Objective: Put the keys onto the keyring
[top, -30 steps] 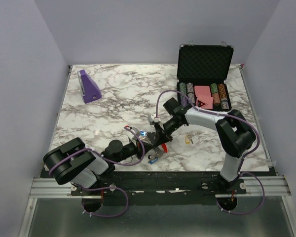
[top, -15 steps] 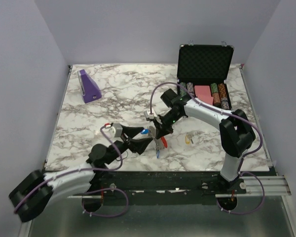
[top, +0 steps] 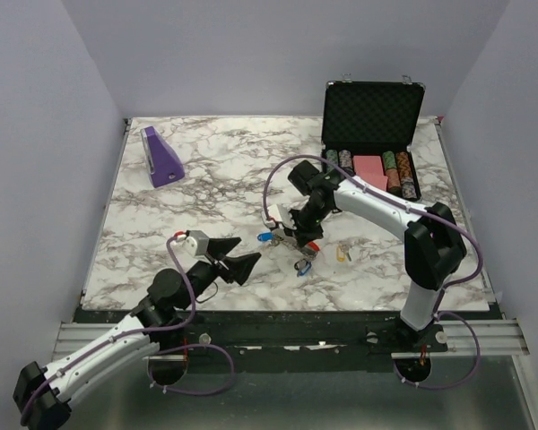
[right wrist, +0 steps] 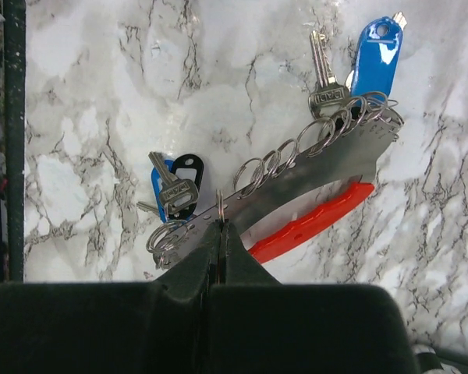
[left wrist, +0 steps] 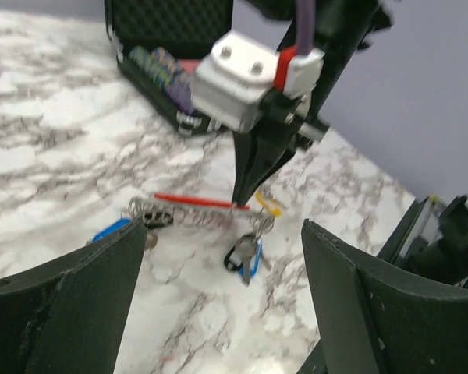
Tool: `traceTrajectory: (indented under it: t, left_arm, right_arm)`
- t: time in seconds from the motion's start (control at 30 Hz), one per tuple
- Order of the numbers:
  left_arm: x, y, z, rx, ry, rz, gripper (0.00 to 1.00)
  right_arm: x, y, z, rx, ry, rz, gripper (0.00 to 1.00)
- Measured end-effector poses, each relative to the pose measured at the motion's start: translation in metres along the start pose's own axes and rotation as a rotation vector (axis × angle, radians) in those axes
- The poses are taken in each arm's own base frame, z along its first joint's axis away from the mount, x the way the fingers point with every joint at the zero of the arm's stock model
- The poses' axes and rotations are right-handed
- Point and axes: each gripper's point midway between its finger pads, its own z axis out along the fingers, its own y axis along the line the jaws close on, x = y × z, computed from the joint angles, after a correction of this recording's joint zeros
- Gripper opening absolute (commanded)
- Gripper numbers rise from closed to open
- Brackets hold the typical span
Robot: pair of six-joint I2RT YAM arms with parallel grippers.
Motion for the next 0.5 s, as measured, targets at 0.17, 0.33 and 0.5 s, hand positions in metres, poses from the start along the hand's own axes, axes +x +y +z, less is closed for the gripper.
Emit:
traceTrajectory:
  t: [0.17,0.33,0.5]
  left_arm:
    - [0.057,0.014,0.003,-0.027,0.221,0.03,0.79]
    - [0.097,0.021,0.004,-0.01,0.36,0.077,0.77]
    - [0.091,0.014,0.019,0.053,0.305,0.128,0.7]
  right_arm:
    - [-0.001,0.001,-0.004,0.038,0.069,-0.042,0.01]
    - [-0.007,-0.002,-0.008,0.053,0.08,-0.061,0.01]
    - [-0.015,-0.003,-0.011,0.054,0.057,-0.067,0.01]
